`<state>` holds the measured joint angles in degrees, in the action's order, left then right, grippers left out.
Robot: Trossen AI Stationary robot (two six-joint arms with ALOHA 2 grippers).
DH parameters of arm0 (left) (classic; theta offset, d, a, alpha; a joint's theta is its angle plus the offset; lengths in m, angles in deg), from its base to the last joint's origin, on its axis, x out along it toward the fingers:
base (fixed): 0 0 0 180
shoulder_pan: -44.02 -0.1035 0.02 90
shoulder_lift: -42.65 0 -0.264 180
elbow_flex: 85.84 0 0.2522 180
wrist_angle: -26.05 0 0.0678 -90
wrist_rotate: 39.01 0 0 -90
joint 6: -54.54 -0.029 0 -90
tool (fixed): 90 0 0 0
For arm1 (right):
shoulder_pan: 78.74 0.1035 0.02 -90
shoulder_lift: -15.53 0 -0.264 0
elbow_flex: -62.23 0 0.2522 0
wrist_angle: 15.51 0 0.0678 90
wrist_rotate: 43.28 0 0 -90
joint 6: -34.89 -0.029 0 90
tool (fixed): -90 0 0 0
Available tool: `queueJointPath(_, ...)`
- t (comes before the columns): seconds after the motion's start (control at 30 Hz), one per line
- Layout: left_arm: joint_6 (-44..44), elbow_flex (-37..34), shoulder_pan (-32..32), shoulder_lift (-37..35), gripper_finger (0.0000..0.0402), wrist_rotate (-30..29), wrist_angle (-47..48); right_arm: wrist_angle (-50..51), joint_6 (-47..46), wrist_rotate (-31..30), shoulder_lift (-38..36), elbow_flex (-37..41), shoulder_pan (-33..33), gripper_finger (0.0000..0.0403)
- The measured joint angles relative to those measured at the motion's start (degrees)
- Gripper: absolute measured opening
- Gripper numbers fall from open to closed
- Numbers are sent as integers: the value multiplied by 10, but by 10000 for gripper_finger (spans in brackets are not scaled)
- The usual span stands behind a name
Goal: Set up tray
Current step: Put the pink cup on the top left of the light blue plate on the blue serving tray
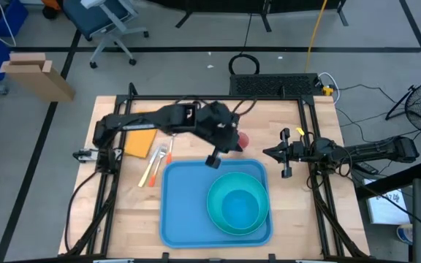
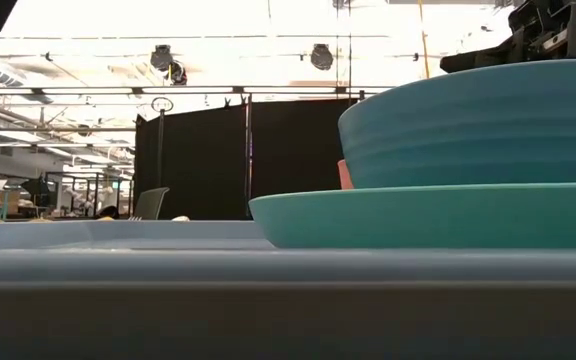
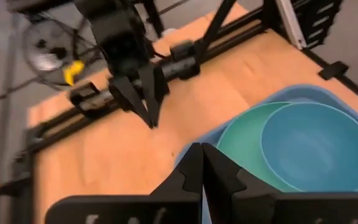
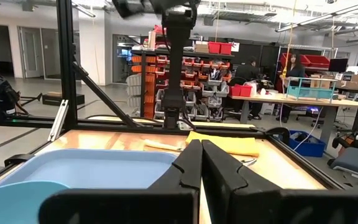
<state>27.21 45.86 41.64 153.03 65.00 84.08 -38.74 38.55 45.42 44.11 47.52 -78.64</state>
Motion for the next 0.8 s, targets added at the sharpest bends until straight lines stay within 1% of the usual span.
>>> queueJointPath(0.07, 0, -51, -23, 0, 1, 45, -43, 1, 1, 0, 0, 0, 0, 0)
queueJointPath(0.1, 3, -74, -33, -1, 1, 58, -62, 2, 1, 0, 0, 0, 0, 0)
queueJointPath(0.23, 12, -156, -57, -20, 1, 65, -146, 2, 4, 0, 0, 0, 0, 0)
queueJointPath(0.33, 19, -211, -61, -62, 1, 59, -167, 5, 6, -1, 0, 0, 0, 0)
queueJointPath(0.43, 19, -279, -49, -144, 0, 38, -174, 4, 6, -1, 3, 0, 0, 0)
queueJointPath(0.53, 40, -361, -28, -253, 0, 9, -195, 1, 5, -1, 4, 0, 0, 0)
queueJointPath(0.7, 132, -545, 22, -428, 0, -82, -291, 4, 2, -1, 5, 0, 0, 0)
queueJointPath(0.73, 146, -580, 35, -459, 0, -98, -316, 4, 2, -1, 5, 0, 0, 0)
queueJointPath(0.8, 153, -650, 63, -527, 0, -129, -333, 4, 2, -1, 5, 0, 0, 0)
